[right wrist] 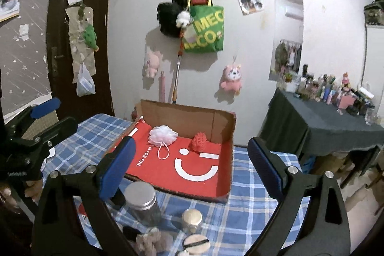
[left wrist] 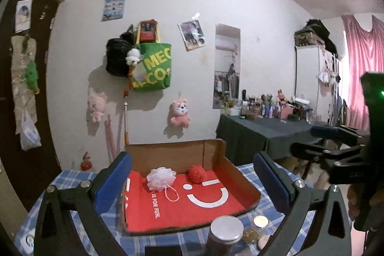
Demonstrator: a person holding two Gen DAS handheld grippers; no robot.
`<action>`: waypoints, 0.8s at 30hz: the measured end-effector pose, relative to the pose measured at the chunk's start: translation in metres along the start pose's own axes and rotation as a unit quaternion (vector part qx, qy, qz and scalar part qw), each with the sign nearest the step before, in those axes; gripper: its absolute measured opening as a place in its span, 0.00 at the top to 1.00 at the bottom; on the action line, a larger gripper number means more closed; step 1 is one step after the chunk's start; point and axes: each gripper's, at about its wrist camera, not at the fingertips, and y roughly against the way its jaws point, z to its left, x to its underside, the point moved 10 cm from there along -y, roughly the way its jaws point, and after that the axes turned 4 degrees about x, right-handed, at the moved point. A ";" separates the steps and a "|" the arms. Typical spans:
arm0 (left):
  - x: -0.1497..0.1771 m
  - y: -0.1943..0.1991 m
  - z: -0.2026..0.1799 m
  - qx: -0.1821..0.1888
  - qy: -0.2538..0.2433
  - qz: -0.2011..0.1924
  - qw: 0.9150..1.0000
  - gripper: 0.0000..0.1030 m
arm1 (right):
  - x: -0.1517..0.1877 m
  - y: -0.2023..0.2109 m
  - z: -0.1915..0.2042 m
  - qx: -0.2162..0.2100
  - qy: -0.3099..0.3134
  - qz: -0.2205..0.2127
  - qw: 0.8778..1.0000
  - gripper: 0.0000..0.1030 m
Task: Organize soft objects
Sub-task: 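Lift both tools out of the box and return toward the table items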
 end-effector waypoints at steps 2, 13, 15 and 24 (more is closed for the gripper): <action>0.005 0.015 0.000 -0.008 0.006 -0.011 1.000 0.00 | 0.005 0.016 -0.002 0.021 0.006 -0.021 1.000 0.07; 0.041 0.097 -0.022 -0.032 0.000 -0.085 0.996 0.00 | 0.059 0.100 0.015 0.106 0.005 -0.140 0.984 0.00; 0.049 0.103 -0.024 -0.033 0.002 -0.088 0.996 0.00 | 0.070 0.107 0.018 0.103 -0.004 -0.149 0.983 0.00; 0.101 0.122 -0.025 -0.062 -0.008 -0.113 0.992 0.00 | 0.126 0.118 0.024 0.150 -0.008 -0.185 0.971 0.00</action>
